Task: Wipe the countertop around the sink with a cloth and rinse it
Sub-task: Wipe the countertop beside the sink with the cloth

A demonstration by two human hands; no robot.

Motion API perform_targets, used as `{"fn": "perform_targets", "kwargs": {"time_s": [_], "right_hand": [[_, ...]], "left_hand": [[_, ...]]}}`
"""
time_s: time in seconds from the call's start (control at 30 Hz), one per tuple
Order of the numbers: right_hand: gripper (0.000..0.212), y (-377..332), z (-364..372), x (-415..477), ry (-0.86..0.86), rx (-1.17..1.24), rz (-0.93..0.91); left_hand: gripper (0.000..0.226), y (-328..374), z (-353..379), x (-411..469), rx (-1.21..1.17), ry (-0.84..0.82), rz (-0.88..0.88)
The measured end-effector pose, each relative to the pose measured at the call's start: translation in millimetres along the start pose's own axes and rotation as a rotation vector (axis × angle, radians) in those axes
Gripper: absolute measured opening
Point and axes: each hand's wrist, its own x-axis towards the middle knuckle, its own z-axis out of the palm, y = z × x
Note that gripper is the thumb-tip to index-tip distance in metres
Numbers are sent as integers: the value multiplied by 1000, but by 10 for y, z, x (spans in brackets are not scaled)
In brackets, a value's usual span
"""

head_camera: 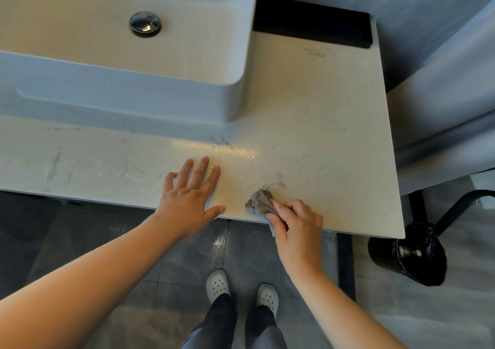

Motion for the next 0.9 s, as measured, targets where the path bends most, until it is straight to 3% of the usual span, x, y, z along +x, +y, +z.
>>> {"fn": "perform_targets", "kwargs": {"time_s": [0.27,0.4,0.6,0.9], "right_hand": [[33,-94,-240,227,9,233,93],[25,-72,-342,844,88,161,83],[17,34,-187,1673,21,123,131],[17,91,149,1881,-42,38,61]], "left_hand": [[82,60,-77,11,30,-63,-16],[82,96,-122,28,30,-111,-34],[83,115,-117,20,1,-143,-61],[85,177,-134,38,-67,-161,-110]]}}
